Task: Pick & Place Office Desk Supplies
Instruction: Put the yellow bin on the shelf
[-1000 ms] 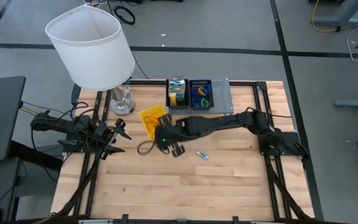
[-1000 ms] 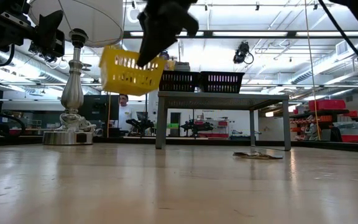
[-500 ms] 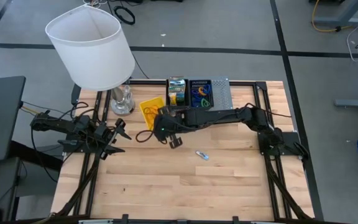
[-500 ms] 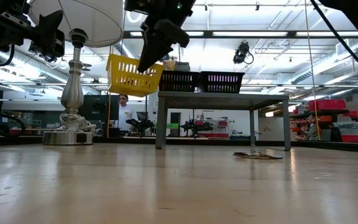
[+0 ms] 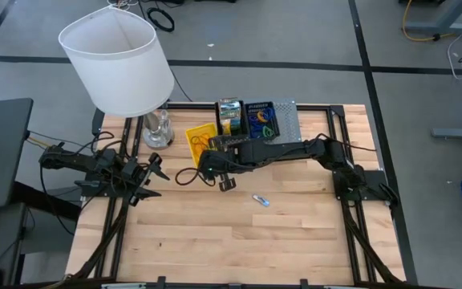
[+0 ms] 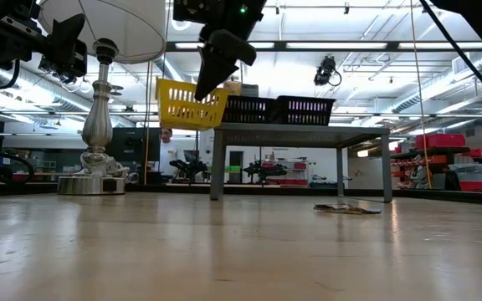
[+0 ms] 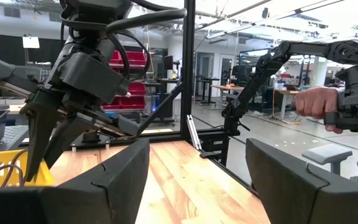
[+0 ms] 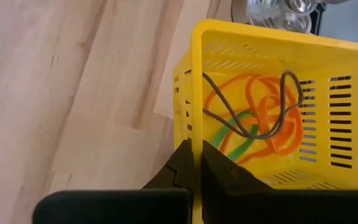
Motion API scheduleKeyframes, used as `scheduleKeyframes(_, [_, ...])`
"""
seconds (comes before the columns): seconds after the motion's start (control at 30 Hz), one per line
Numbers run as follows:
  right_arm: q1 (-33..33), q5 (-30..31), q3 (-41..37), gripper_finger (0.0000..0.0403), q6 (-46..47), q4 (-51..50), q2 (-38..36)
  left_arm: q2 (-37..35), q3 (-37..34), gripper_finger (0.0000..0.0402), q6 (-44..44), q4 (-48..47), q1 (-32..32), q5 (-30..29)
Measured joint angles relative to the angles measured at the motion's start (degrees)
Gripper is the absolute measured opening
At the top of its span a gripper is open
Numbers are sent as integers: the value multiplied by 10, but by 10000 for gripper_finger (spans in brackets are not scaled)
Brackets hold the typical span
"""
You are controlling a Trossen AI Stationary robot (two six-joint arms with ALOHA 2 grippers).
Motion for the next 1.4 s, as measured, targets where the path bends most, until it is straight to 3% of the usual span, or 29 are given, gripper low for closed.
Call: scheduleKeyframes(1.4, [-1, 73, 3, 6, 107, -30, 0, -1, 0, 268, 0, 0, 0, 0])
